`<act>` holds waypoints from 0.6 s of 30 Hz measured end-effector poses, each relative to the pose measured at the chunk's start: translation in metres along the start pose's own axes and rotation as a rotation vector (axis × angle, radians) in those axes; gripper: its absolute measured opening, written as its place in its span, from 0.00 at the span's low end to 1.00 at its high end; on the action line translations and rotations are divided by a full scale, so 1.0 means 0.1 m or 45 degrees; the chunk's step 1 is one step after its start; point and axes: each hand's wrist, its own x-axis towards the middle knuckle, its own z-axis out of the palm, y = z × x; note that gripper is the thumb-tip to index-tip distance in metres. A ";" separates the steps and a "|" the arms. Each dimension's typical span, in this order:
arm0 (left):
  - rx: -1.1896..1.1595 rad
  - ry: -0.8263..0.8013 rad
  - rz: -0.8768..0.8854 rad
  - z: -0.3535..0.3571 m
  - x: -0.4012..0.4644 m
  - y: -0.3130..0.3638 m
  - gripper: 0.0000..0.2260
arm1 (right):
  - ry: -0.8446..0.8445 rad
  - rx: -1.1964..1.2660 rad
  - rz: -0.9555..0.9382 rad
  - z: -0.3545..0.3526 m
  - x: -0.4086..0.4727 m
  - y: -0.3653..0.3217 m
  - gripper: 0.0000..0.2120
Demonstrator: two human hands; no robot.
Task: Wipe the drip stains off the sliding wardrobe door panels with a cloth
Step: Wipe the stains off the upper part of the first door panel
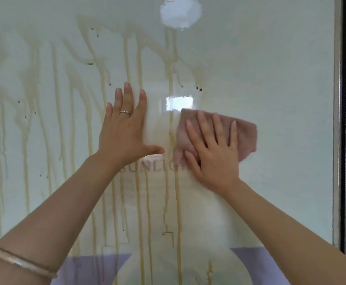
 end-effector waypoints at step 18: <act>-0.037 0.024 0.064 0.13 0.02 -0.15 0.57 | -0.001 -0.025 0.160 -0.06 0.79 0.35 0.29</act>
